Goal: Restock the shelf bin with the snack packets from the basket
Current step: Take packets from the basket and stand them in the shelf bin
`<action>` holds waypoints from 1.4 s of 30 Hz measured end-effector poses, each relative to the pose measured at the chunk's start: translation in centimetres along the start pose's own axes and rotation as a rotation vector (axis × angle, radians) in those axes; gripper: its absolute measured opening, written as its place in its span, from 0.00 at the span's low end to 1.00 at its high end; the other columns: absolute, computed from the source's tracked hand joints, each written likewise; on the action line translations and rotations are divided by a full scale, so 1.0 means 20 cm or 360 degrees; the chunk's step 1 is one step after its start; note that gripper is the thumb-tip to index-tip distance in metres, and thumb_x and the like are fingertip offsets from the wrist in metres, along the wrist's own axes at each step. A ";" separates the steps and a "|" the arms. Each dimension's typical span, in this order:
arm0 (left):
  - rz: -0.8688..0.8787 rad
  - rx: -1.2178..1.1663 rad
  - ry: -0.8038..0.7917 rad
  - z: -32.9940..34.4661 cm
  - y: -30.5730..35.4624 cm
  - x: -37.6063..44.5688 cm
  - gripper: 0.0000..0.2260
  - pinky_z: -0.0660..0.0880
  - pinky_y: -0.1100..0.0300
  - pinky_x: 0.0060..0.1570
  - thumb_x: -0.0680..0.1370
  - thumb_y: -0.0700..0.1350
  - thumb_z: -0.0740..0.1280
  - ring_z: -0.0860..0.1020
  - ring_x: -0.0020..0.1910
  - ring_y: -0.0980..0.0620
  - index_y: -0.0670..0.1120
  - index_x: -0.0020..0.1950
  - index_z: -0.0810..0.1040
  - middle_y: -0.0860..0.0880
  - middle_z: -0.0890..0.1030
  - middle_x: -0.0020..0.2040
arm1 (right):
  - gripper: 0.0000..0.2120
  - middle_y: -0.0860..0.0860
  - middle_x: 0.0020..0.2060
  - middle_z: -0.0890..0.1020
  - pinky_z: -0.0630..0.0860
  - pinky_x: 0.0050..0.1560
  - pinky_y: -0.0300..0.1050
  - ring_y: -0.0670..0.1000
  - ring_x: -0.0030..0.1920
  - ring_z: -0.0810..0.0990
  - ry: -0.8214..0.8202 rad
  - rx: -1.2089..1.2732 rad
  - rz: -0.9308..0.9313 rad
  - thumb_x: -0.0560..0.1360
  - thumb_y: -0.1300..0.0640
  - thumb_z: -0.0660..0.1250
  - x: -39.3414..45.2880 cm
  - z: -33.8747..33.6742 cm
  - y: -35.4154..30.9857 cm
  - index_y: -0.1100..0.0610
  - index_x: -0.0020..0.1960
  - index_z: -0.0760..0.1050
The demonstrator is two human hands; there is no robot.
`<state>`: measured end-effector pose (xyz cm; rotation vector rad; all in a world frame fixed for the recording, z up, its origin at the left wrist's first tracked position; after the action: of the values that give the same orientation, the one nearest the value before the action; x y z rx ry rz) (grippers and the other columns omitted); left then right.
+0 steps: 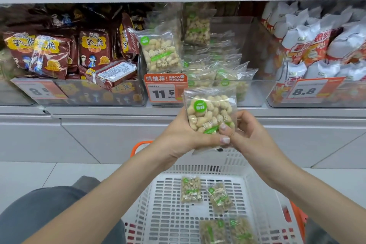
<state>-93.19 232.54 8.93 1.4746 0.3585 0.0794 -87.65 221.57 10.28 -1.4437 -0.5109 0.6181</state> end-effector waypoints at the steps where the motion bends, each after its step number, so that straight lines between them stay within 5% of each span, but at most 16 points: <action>1: 0.0018 0.0010 0.0000 0.00 0.00 0.00 0.42 0.78 0.52 0.55 0.54 0.43 0.81 0.82 0.55 0.50 0.43 0.66 0.70 0.46 0.83 0.56 | 0.16 0.51 0.44 0.81 0.77 0.39 0.38 0.45 0.43 0.83 0.0001 -0.0010 -0.0007 0.66 0.51 0.69 -0.01 0.01 0.00 0.58 0.48 0.70; 5: 0.0044 0.0027 0.0068 -0.01 0.00 0.00 0.39 0.79 0.59 0.49 0.55 0.36 0.81 0.82 0.53 0.51 0.42 0.64 0.71 0.46 0.83 0.55 | 0.17 0.51 0.45 0.79 0.77 0.46 0.43 0.49 0.48 0.79 0.0155 -0.0370 -0.0078 0.69 0.50 0.71 -0.01 -0.03 -0.02 0.57 0.50 0.69; 9: 0.0032 0.0083 0.0024 0.03 0.05 -0.03 0.32 0.80 0.62 0.37 0.62 0.26 0.76 0.83 0.42 0.57 0.42 0.61 0.70 0.49 0.83 0.48 | 0.40 0.51 0.57 0.80 0.77 0.50 0.42 0.49 0.57 0.80 -0.0017 -0.0012 0.0088 0.55 0.42 0.81 0.04 -0.03 0.04 0.51 0.60 0.66; 12: -0.0005 0.0165 -0.0083 0.11 0.04 -0.07 0.33 0.81 0.57 0.38 0.63 0.23 0.74 0.81 0.41 0.57 0.41 0.61 0.65 0.48 0.79 0.49 | 0.52 0.57 0.56 0.83 0.80 0.47 0.41 0.54 0.56 0.82 -0.0276 0.0210 0.0206 0.49 0.45 0.84 0.04 0.05 0.09 0.58 0.68 0.66; 15: -0.0042 0.0266 0.0011 0.08 -0.02 -0.05 0.36 0.81 0.55 0.47 0.58 0.34 0.81 0.80 0.51 0.54 0.47 0.59 0.65 0.47 0.78 0.55 | 0.43 0.56 0.49 0.85 0.79 0.44 0.38 0.52 0.50 0.84 -0.0264 0.0165 0.0124 0.48 0.43 0.84 0.02 0.05 0.07 0.61 0.58 0.77; 18: -0.0144 0.0435 0.0020 0.06 -0.08 -0.03 0.48 0.78 0.51 0.57 0.47 0.49 0.83 0.79 0.57 0.49 0.52 0.63 0.64 0.46 0.78 0.60 | 0.39 0.55 0.46 0.86 0.79 0.41 0.37 0.51 0.47 0.85 -0.0146 0.0061 0.0108 0.55 0.51 0.83 0.04 0.01 0.08 0.65 0.60 0.72; 24: -0.0159 0.0343 -0.0148 0.12 -0.10 -0.05 0.34 0.79 0.63 0.49 0.60 0.30 0.79 0.82 0.50 0.55 0.40 0.64 0.72 0.46 0.83 0.54 | 0.55 0.55 0.48 0.85 0.79 0.44 0.40 0.52 0.50 0.85 -0.0204 -0.0092 0.0169 0.46 0.39 0.83 0.02 0.03 0.13 0.66 0.63 0.68; 27: -0.0175 0.0387 -0.0119 0.08 -0.08 -0.03 0.38 0.79 0.60 0.50 0.57 0.32 0.81 0.82 0.51 0.54 0.41 0.63 0.71 0.47 0.83 0.54 | 0.54 0.52 0.46 0.86 0.78 0.42 0.35 0.48 0.46 0.85 -0.0364 -0.0212 0.0227 0.48 0.48 0.85 0.00 0.06 0.11 0.68 0.65 0.65; 30: -0.0161 0.0429 -0.0095 0.07 -0.06 -0.02 0.39 0.79 0.53 0.54 0.56 0.36 0.82 0.82 0.52 0.53 0.44 0.63 0.69 0.48 0.82 0.54 | 0.42 0.50 0.44 0.86 0.78 0.40 0.35 0.47 0.45 0.85 -0.0244 -0.0263 0.0180 0.55 0.61 0.83 0.02 0.02 0.07 0.64 0.64 0.67; 33: -0.0108 0.0569 0.0013 0.03 0.04 -0.01 0.39 0.77 0.59 0.55 0.61 0.40 0.81 0.79 0.54 0.56 0.47 0.66 0.65 0.51 0.78 0.57 | 0.42 0.53 0.45 0.86 0.79 0.39 0.38 0.50 0.44 0.85 -0.0088 -0.0270 0.0063 0.53 0.58 0.82 0.12 -0.06 -0.08 0.64 0.63 0.70; 36: -0.0003 0.0959 0.0149 -0.08 0.15 0.03 0.43 0.74 0.53 0.59 0.63 0.48 0.81 0.72 0.63 0.52 0.50 0.70 0.60 0.50 0.70 0.65 | 0.51 0.58 0.49 0.84 0.80 0.39 0.39 0.52 0.47 0.85 0.0059 -0.0343 -0.0153 0.48 0.48 0.84 0.32 -0.15 -0.36 0.67 0.64 0.69; 42: 0.0199 0.1230 0.0504 -0.30 0.31 0.12 0.33 0.67 0.60 0.51 0.65 0.46 0.79 0.71 0.56 0.50 0.48 0.64 0.65 0.47 0.70 0.63 | 0.38 0.53 0.56 0.80 0.81 0.53 0.47 0.47 0.53 0.83 0.0165 -0.0796 -0.0432 0.61 0.57 0.82 0.75 -0.16 -0.69 0.54 0.62 0.63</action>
<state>-91.63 239.62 14.30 2.2584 0.5929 0.3018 -73.18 228.93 23.05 -1.8226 -0.8010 0.1997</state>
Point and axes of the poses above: each hand's wrist, its own x-axis towards the middle knuckle, its own z-axis out of the palm, y = z × x, the point moved 10 cm from there along x, towards the middle knuckle
